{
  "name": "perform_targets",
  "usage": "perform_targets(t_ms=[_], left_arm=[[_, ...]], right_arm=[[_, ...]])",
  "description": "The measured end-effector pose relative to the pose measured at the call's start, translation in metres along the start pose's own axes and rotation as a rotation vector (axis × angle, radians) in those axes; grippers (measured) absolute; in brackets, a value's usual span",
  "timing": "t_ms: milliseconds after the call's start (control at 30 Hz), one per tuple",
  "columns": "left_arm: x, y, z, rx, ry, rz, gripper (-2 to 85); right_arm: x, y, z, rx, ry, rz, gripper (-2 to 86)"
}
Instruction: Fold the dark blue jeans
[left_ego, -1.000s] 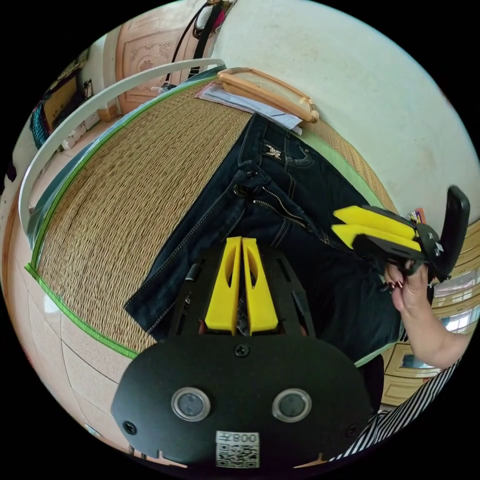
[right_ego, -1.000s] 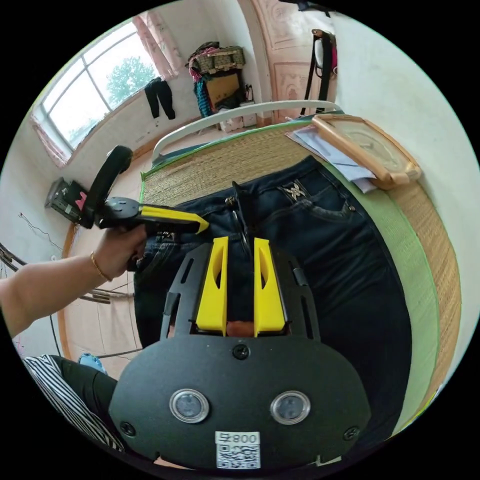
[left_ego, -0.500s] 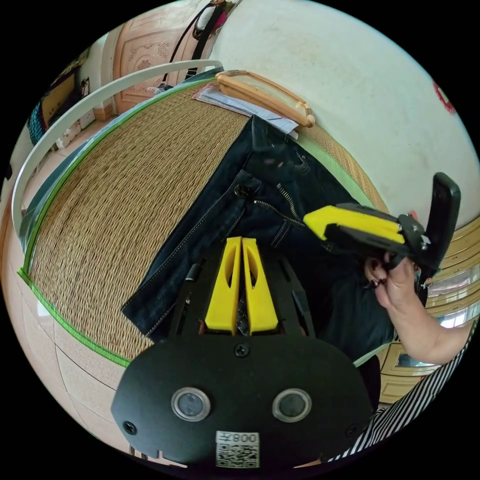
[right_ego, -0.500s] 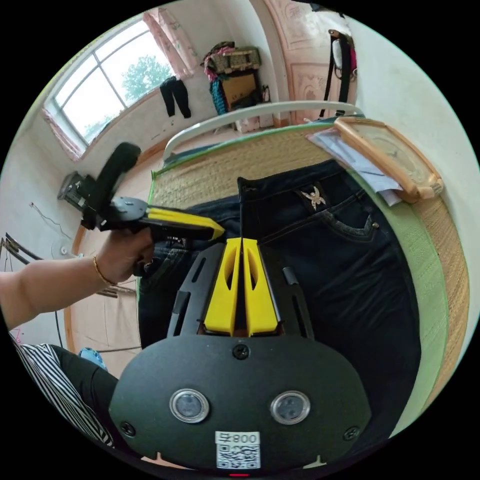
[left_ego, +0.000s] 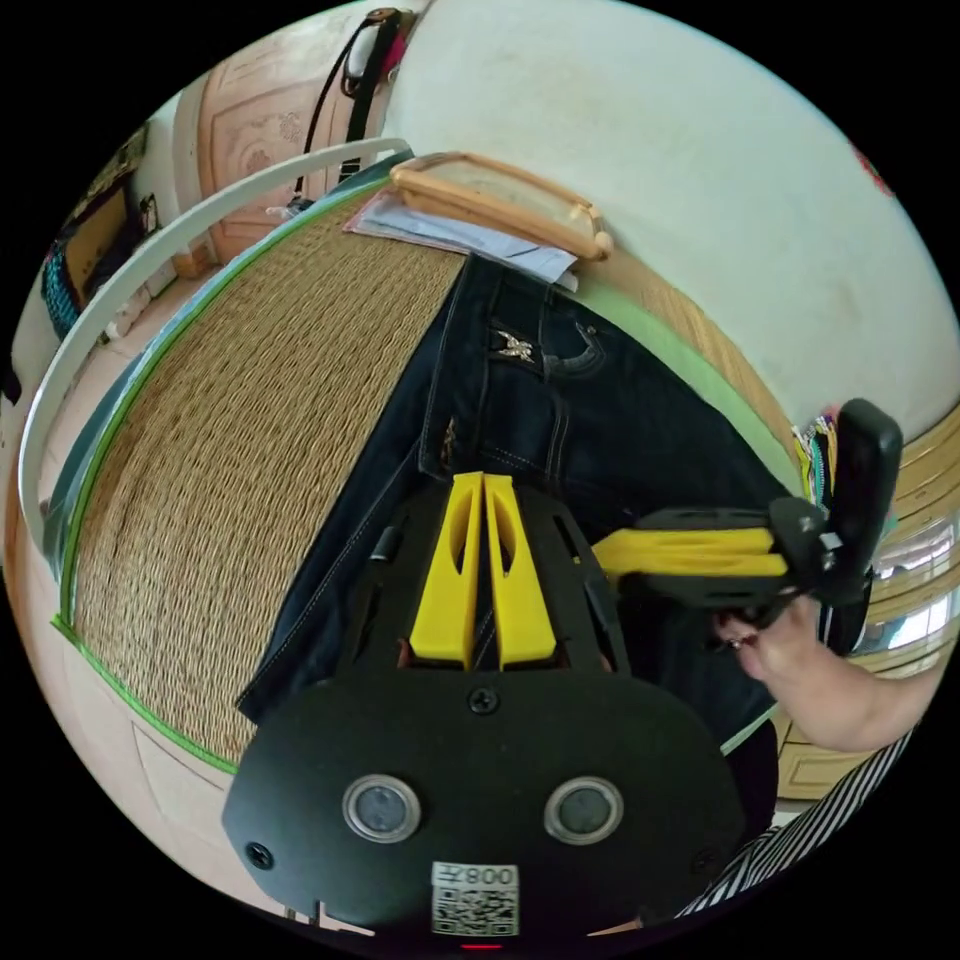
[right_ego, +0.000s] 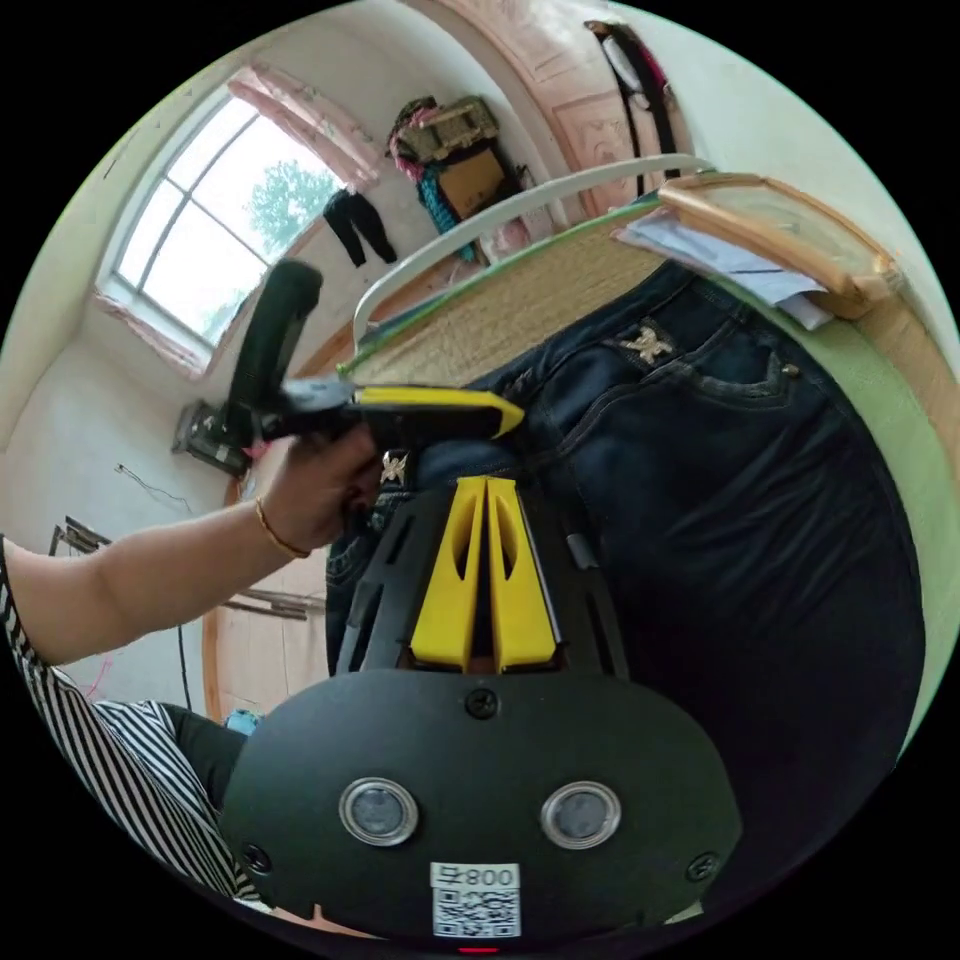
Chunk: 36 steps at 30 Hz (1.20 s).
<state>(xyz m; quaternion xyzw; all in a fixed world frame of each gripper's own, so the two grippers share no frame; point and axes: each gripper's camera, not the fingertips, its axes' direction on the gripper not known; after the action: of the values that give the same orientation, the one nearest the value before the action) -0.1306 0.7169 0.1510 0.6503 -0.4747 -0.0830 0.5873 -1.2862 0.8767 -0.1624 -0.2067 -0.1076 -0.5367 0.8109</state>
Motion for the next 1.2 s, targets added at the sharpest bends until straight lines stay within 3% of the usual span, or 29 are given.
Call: perform_targets(t_ms=[100, 200, 500, 700, 967, 1200], left_arm=[[0.015, -0.005, -0.014, 0.004, 0.029, -0.019, 0.0], [0.036, -0.015, -0.028, -0.002, 0.023, -0.007, 0.1], [0.099, -0.048, -0.076, -0.037, 0.071, -0.067, 0.3], [0.186, -0.067, -0.129, 0.024, 0.12, 0.092, 2.0], [0.437, -0.123, -0.116, -0.142, 0.488, 0.617, 7.0], [0.657, -0.163, -0.083, -0.242, 0.581, 0.874, 8.2]], right_arm=[[0.021, 0.018, -0.012, 0.083, 0.069, 0.075, 0.0], [0.044, 0.032, 0.031, -0.095, 0.064, 0.11, 0.1], [0.072, 0.105, 0.057, -0.097, 0.043, 0.153, 0.2], [0.109, 0.265, -0.027, 0.172, 0.127, 0.285, 0.7], [0.196, 0.615, -0.155, 0.399, 0.583, 0.99, 7.0], [0.222, 0.757, -0.177, 0.358, 0.878, 1.15, 8.0]])
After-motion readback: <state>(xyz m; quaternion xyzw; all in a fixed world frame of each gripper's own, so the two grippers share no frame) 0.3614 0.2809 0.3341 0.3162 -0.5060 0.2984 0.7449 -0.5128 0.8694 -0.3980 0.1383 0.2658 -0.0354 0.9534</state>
